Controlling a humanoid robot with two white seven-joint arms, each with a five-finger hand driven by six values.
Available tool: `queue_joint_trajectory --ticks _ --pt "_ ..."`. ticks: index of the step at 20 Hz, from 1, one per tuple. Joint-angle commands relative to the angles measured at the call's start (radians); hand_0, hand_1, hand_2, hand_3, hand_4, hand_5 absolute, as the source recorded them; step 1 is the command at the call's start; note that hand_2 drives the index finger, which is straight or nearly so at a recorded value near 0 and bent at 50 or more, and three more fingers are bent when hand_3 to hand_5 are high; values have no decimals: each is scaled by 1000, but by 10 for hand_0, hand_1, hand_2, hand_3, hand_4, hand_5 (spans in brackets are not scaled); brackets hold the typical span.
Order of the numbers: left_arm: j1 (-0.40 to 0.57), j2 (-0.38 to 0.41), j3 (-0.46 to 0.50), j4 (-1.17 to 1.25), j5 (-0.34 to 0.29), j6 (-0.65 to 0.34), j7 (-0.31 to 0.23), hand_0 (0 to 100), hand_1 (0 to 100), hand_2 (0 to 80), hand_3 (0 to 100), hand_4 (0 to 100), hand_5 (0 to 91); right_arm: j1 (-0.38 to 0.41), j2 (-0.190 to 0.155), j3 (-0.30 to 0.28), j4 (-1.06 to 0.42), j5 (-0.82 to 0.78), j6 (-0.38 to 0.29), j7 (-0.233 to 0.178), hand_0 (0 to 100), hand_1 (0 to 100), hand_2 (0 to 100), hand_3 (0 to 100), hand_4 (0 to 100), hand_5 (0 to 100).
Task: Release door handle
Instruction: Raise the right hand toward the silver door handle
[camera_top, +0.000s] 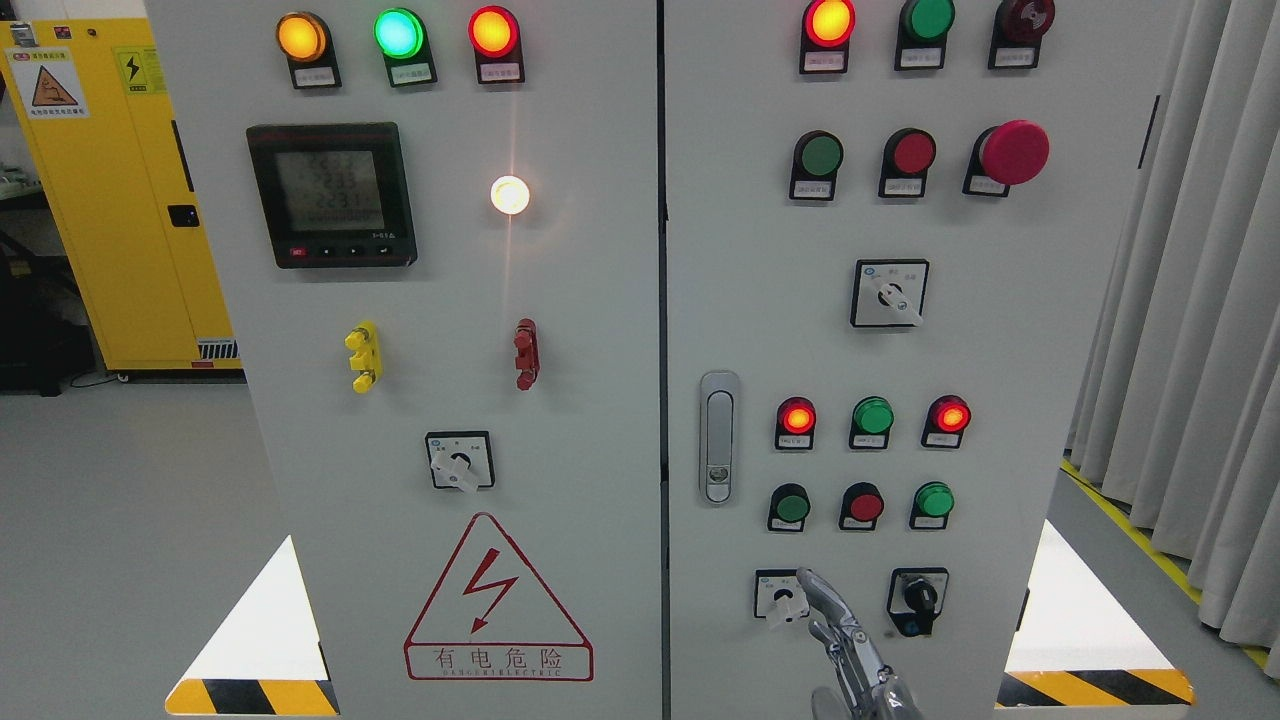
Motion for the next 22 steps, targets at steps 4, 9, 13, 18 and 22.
queue_joint_trajectory --ticks 4,9,13,18,22 --pt "0 0 0 -12 0 -1 0 120 556 0 0 0 0 3 0 20 -5 6 0 0 312 123 0 0 0 0" --pt "0 0 0 -12 0 -1 0 120 556 0 0 0 0 2 2 32 -4 76 0 -9 285 168 0 0 0 0" --pt "0 0 0 -12 0 -1 0 120 556 0 0 0 0 0 2 26 -7 222 -6 -12 272 398 0 482 545 407" --pt "0 0 0 -12 0 -1 0 120 556 0 0 0 0 -43 2 24 -8 458 -1 -81 472 422 0 726 772 720" --pt "0 0 0 -12 0 -1 0 120 556 0 0 0 0 -92 2 28 -10 663 0 -138 491 432 0 911 953 1000"
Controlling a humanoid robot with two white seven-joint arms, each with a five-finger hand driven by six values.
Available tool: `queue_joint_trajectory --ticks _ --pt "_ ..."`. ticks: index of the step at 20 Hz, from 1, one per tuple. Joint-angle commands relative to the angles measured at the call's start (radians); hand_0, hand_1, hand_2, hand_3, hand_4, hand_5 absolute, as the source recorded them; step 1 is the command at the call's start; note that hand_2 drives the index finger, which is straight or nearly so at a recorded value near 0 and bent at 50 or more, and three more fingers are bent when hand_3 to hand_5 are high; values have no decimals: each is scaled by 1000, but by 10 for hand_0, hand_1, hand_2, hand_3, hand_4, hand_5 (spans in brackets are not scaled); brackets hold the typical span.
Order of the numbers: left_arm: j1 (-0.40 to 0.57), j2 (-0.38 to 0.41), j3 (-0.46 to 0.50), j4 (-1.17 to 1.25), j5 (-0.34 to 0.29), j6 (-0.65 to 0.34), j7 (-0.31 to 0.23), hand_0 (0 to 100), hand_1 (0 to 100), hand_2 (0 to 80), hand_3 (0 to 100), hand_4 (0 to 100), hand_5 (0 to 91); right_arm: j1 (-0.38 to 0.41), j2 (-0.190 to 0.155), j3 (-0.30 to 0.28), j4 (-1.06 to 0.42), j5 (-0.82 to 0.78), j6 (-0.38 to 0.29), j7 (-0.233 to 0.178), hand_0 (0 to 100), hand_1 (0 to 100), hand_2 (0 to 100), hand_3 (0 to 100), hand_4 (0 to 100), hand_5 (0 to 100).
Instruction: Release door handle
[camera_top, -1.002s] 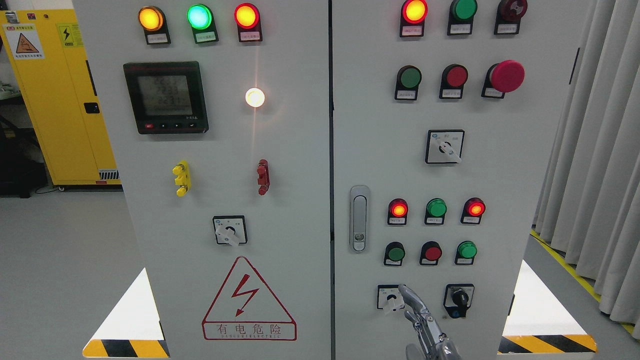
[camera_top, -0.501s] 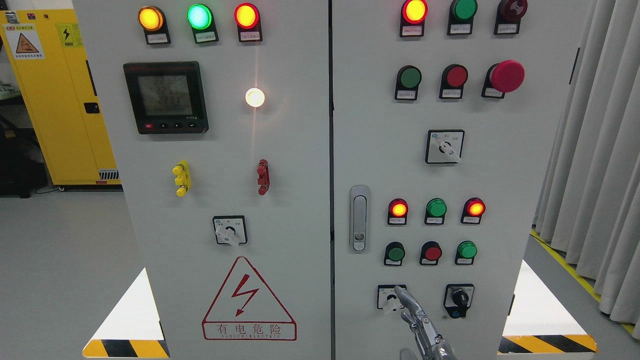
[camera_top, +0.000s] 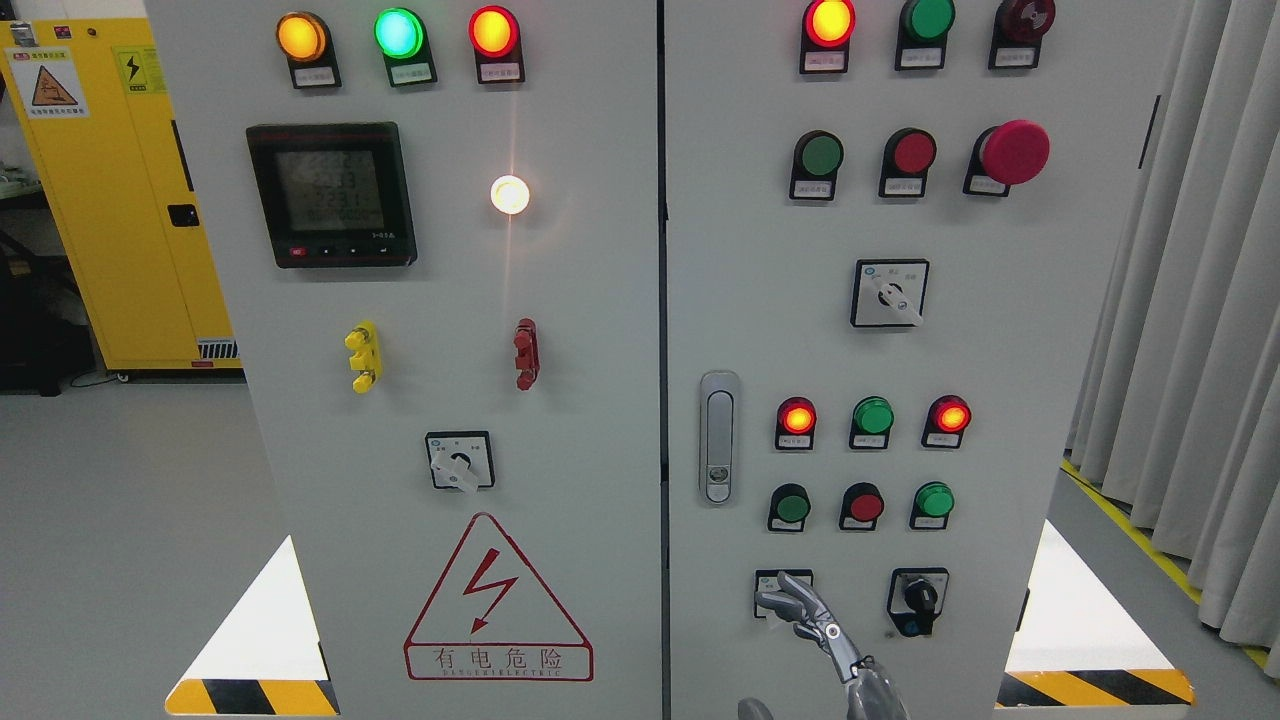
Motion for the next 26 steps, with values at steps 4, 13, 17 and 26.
queue_joint_trajectory --ticks 4,13,17,26 --pt "0 0 0 -12 0 -1 0 120 556 0 0 0 0 -95 27 12 7 466 37 -60 465 417 0 1000 1000 1000" --pt "0 0 0 -12 0 -1 0 120 556 0 0 0 0 -148 30 71 73 742 140 -182 438 388 0 1000 1000 1000" --pt "0 0 0 -12 0 -1 0 120 556 0 0 0 0 -151 30 96 106 857 144 -213 446 382 0 1000 1000 1000" --pt "0 0 0 -12 0 -1 0 120 556 0 0 0 0 -231 30 110 204 945 189 -224 471 382 0 1000 1000 1000"
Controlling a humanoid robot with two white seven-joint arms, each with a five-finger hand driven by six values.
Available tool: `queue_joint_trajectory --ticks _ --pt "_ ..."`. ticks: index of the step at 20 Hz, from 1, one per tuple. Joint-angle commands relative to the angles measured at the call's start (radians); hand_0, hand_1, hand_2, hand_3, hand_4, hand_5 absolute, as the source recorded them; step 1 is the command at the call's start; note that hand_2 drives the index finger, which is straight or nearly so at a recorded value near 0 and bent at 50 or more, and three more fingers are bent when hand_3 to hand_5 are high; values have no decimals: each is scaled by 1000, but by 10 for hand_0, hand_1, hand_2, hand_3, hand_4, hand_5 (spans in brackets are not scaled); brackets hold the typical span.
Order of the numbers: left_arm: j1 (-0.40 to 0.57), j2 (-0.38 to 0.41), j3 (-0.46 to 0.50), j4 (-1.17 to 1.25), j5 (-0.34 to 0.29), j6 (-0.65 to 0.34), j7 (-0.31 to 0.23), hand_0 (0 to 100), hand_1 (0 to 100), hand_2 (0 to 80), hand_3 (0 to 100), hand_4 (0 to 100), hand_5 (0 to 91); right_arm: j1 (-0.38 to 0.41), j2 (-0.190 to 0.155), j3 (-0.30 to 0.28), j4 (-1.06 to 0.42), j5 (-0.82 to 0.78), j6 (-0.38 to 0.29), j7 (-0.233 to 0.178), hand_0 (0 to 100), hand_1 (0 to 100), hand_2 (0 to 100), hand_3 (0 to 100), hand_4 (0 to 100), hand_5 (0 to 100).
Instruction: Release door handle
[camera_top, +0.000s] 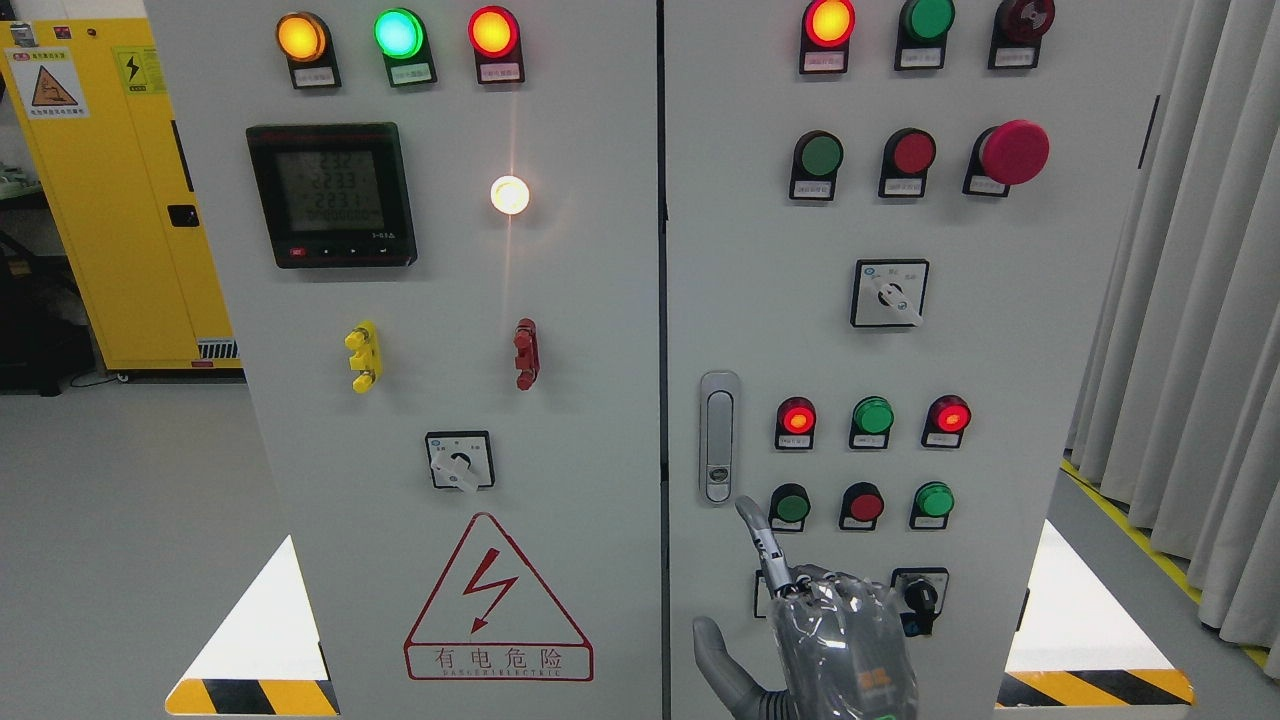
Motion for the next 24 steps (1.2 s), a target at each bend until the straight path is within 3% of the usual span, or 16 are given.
queue_joint_trajectory --ticks 1,11,24 --pt "0 0 0 -12 0 -1 0 120 556 0 0 0 0 -57 4 39 110 61 13 -2 471 382 0 1000 1000 1000" --pt "0 0 0 -12 0 -1 0 120 556 0 0 0 0 -98 4 47 176 70 82 -2 529 381 0 1000 1000 1000" --pt "0 0 0 -12 0 -1 0 120 556 0 0 0 0 -125 5 41 190 67 107 1 537 378 0 1000 1000 1000"
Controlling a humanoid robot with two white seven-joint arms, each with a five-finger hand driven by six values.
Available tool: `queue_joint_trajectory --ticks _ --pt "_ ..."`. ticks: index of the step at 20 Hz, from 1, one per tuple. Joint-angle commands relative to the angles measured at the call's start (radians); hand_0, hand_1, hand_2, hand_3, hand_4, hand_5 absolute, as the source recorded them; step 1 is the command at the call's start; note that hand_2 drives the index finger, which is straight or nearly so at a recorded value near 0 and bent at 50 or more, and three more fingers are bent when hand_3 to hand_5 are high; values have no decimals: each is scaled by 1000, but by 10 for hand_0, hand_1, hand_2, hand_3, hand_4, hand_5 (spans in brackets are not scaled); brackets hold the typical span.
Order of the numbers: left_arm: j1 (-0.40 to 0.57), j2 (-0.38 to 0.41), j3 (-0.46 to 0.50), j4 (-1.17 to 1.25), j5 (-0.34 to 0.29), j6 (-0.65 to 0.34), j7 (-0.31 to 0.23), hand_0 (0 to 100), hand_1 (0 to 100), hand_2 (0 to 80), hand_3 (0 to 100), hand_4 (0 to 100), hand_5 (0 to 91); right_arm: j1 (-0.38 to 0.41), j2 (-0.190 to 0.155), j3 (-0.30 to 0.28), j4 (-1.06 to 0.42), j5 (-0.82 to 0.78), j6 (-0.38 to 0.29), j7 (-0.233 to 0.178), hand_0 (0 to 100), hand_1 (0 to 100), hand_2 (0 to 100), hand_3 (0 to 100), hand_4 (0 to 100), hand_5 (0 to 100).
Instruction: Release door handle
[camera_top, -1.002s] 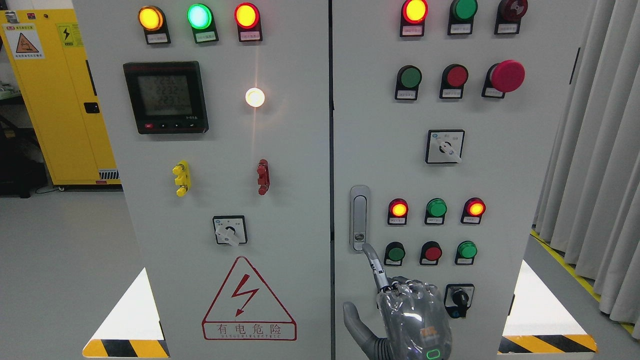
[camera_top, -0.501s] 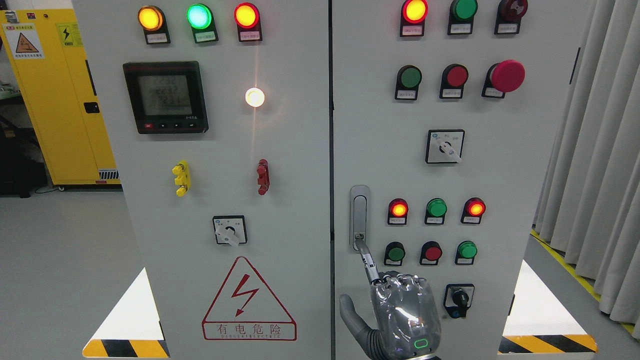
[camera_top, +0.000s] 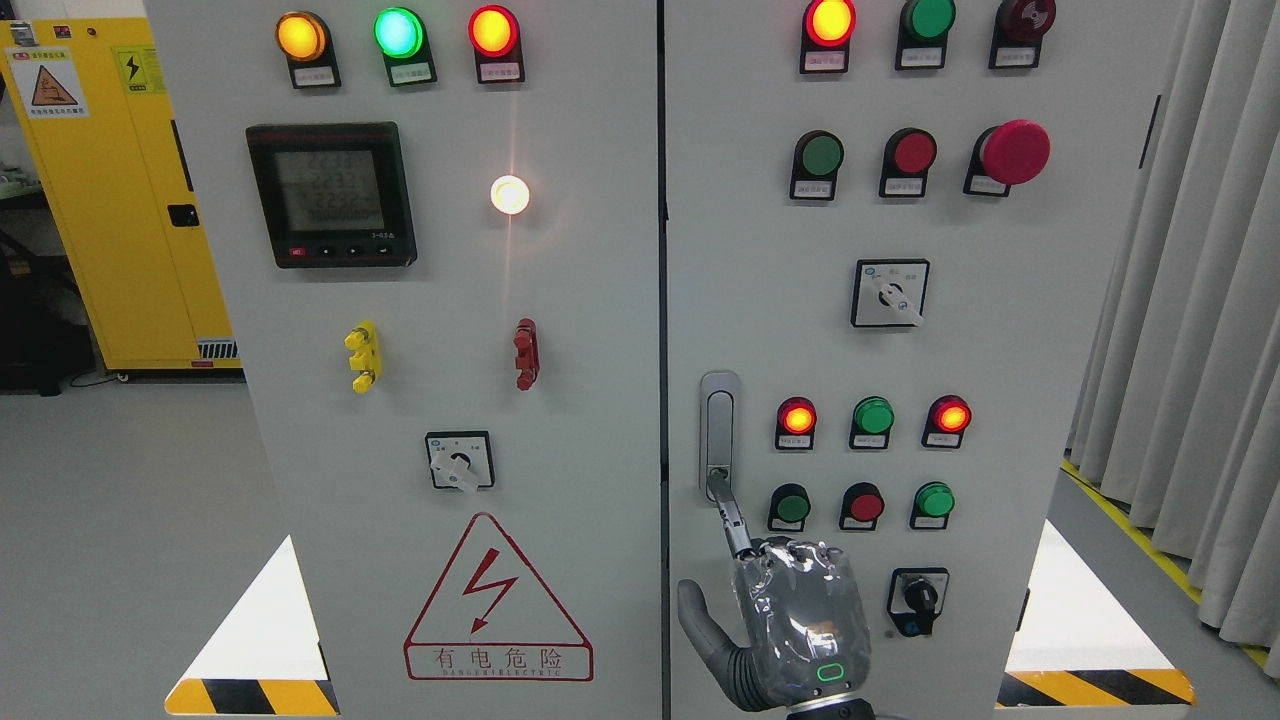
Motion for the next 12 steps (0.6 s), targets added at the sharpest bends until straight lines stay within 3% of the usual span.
queue_joint_trajectory --ticks 1,12 --pt "0 0 0 -12 0 -1 0 120 556 0 0 0 0 -11 1 -1 30 -1 4 0 536 378 0 1000 1000 1000" --pt "0 0 0 -12 0 -1 0 120 556 0 0 0 0 -17 1 -2 30 -4 24 0 523 376 0 1000 1000 1000"
